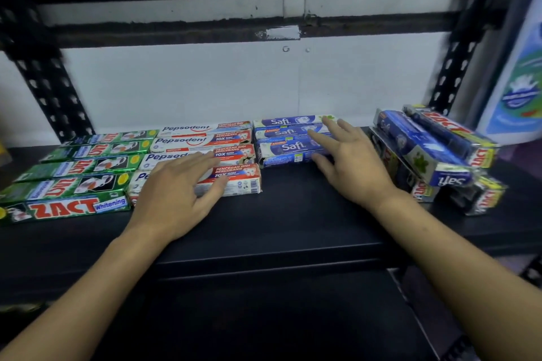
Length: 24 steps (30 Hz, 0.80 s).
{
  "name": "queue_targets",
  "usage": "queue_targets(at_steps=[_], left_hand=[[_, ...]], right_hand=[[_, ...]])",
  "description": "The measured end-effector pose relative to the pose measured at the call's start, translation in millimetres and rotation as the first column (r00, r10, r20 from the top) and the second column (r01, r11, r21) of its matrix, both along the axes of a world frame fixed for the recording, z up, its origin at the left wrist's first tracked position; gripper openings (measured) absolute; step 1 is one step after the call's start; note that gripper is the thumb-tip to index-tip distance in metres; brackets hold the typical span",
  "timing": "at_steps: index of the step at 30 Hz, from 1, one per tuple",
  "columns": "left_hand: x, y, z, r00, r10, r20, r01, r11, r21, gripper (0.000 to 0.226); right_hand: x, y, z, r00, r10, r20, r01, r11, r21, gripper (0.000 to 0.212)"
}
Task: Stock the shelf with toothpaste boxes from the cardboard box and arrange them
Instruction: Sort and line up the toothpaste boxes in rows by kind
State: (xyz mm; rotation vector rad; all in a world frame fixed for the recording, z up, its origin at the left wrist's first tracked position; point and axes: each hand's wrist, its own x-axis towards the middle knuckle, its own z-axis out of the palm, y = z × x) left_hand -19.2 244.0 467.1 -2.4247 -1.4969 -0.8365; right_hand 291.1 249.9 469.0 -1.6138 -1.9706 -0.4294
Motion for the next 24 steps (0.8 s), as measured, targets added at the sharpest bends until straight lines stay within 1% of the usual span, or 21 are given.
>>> queue_targets(at_steps=[2, 4, 6, 8, 9, 11, 12, 14, 15, 17, 18, 21, 24], left_hand=[[2, -2, 2, 0.997, -0.061, -0.038, 0.064, 0.995, 0.073, 0.053], [10, -5, 4, 0.989, -0.128, -0.068, 0.135, 0.984, 0.118, 0.048], [29, -14, 6, 0.979, -0.199, -0.033, 0.202, 0.972, 0.122, 0.046], [57, -25, 7, 0.960, -0.278, 0.025, 0.274, 0.956, 0.100, 0.047], [72, -31, 7, 0.950, -0.311, 0.041, 0.307, 0.949, 0.076, 0.050], [101, -39, 7, 0.934, -0.353, 0.048, 0.355, 0.934, -0.028, 0.056], [115, -42, 7, 0.929, -0.366, 0.057, 0.370, 0.924, -0.096, 0.058], [136, -44, 3, 0.925, -0.371, 0.076, 0.379, 0.896, -0.231, 0.057], [143, -44, 0, 0.930, -0.363, 0.049, 0.361, 0.883, -0.299, 0.059], [148, -44, -5, 0.940, -0.335, -0.063, 0.283, 0.871, -0.403, 0.066], [148, -44, -6, 0.943, -0.320, -0.094, 0.254, 0.871, -0.420, 0.068], [143, -48, -4, 0.944, -0.309, -0.119, 0.233, 0.876, -0.422, 0.070], [143, -51, -2, 0.943, -0.306, -0.133, 0.226, 0.880, -0.419, 0.068]], right_hand=[[-8, -26, 5, 0.997, 0.032, -0.076, -0.024, 0.994, 0.110, 0.043], [-8, -55, 9, 0.995, 0.037, -0.091, -0.020, 0.982, 0.189, 0.039], [5, -81, 17, 0.995, 0.015, -0.102, 0.016, 0.954, 0.299, 0.033], [26, -100, 23, 0.992, -0.052, -0.112, 0.091, 0.919, 0.384, 0.026], [37, -107, 24, 0.987, -0.102, -0.127, 0.145, 0.908, 0.394, 0.025], [54, -119, 22, 0.962, -0.213, -0.171, 0.261, 0.902, 0.344, 0.028], [60, -123, 20, 0.952, -0.257, -0.169, 0.298, 0.904, 0.305, 0.031], [68, -127, 11, 0.945, -0.307, -0.111, 0.325, 0.917, 0.230, 0.038], [70, -128, 6, 0.947, -0.310, -0.082, 0.320, 0.922, 0.218, 0.040], [72, -128, 0, 0.953, -0.295, -0.062, 0.301, 0.920, 0.250, 0.039], [72, -129, -2, 0.955, -0.289, -0.070, 0.297, 0.916, 0.269, 0.039], [67, -128, -7, 0.952, -0.280, -0.124, 0.304, 0.913, 0.273, 0.047], [67, -128, -10, 0.960, -0.236, -0.150, 0.274, 0.900, 0.340, 0.042]])
